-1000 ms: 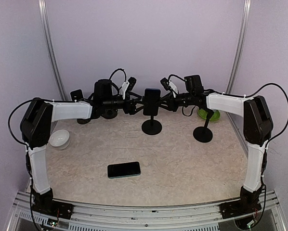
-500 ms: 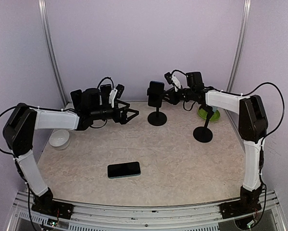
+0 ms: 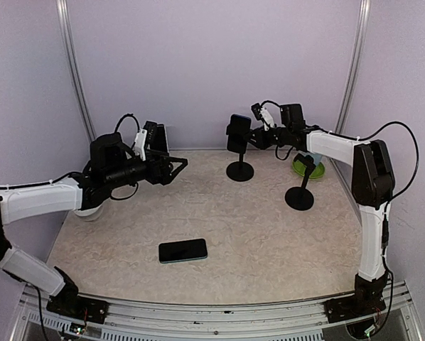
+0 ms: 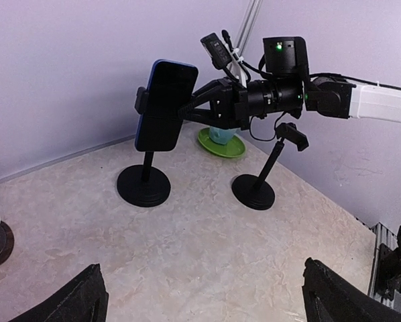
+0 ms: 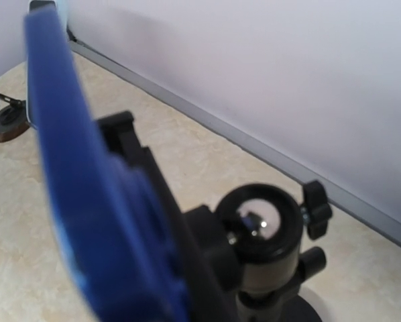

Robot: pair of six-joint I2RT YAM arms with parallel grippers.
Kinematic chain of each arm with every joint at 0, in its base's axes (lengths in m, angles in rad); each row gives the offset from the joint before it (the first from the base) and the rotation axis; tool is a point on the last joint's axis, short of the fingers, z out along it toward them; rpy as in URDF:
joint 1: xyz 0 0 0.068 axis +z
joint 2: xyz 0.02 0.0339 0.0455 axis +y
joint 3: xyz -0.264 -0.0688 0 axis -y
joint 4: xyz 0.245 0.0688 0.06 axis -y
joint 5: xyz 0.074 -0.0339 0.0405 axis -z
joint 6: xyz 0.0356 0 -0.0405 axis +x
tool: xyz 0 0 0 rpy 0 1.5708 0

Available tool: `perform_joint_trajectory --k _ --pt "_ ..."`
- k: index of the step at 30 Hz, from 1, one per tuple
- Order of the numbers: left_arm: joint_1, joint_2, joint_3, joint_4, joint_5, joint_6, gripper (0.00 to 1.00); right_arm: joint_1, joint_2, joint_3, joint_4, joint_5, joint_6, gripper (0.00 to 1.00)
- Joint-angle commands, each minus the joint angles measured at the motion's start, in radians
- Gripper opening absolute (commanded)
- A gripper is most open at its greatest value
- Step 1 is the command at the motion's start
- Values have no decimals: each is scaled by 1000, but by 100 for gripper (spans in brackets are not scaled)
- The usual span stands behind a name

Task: Place the phone on the phone stand
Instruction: Pick up the phone stand at the corner of the board.

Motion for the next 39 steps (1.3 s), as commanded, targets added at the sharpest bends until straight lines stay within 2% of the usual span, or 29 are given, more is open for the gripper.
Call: perform_joint_trajectory --k 1,4,8,14,20,29,34,39 --pt "-32 -140 -51 -76 -131 -66 99 -8 -31 41 110 17 25 27" --pt "-42 -197 -74 -115 -168 -80 99 -8 -33 34 110 16 28 39" --pt "-59 -254 -113 -157 -239 -98 99 -8 -41 34 104 20 19 50" --pt "-74 -354 -191 -190 -339 -141 99 -10 -78 21 83 26 8 57" --pt "-78 -455 -195 -281 -409 -136 99 -10 -191 -57 50 46 5 80" --pt "-158 -552 -257 -359 -434 -133 99 -13 -397 -250 -15 125 28 100" --pt "-192 -609 -325 -325 -430 -137 99 -13 -547 -398 9 188 82 100" --pt "-205 -589 -349 -268 -410 -140 99 -12 -691 -550 56 285 150 100"
